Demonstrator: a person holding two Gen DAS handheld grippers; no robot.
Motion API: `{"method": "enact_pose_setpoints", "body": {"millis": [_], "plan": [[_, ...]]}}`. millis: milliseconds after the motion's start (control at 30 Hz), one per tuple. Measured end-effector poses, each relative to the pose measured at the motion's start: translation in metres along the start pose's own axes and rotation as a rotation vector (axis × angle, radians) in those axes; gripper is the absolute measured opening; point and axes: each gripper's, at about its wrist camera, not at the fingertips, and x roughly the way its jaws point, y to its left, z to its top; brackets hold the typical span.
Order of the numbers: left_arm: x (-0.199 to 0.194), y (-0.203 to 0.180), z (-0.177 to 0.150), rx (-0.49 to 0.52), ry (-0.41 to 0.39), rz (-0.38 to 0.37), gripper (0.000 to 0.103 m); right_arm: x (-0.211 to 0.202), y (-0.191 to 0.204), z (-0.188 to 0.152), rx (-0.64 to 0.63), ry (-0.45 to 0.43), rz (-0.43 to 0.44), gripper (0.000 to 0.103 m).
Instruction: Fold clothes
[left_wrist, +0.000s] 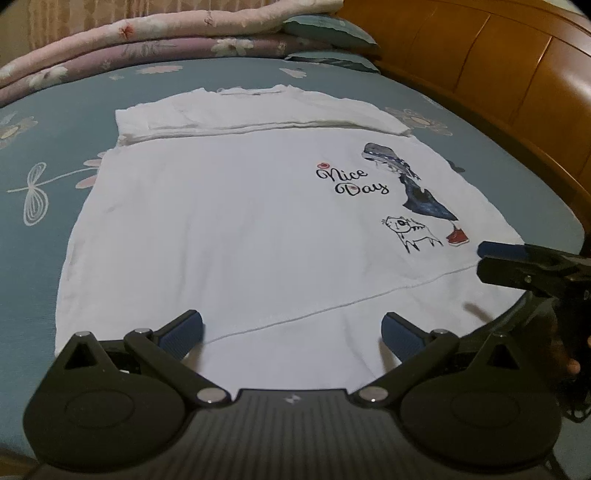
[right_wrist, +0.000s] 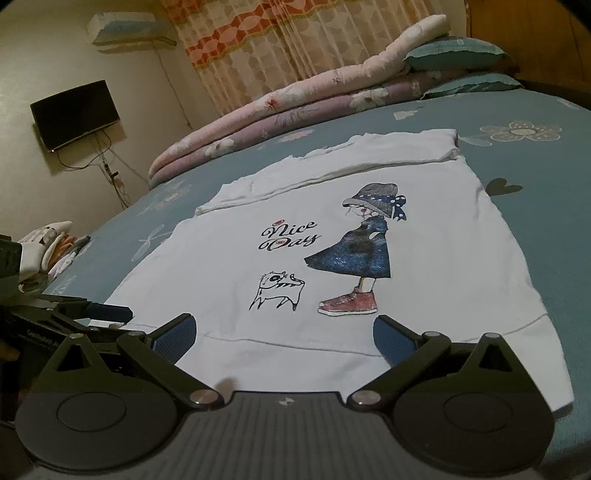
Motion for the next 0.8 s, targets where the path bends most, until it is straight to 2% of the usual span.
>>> {"method": "enact_pose_setpoints", "body": {"millis": [133, 367, 533, 667, 800], "plan": [[0.001, 0.004, -0.002, 0.007, -0.026, 0.0, 0.102, -0.005, -0.003, -0.001, 0.025, -0.013, -0.007, 0.103], [-0.007, 0.013, 0.006, -0.099, -0.03, 0.01, 0.102, -0.008, 0.011, 0.016, 0.011, -0.015, -0.067, 0.103], [-0.006, 0.022, 0.001, -0.112, -0.021, 0.013, 0.102, 0.018, 0.029, 0.029, -0.019, 0.02, -0.006, 0.103], [-0.008, 0.029, -0.001, -0.138, -0.037, -0.02, 0.102, 0.033, 0.028, 0.025, -0.02, 0.072, -0.072, 0.103], [-0.008, 0.034, -0.002, -0.144, -0.042, -0.044, 0.102, 0.008, -0.007, 0.019, 0.057, 0.035, -0.172, 0.103]]}}
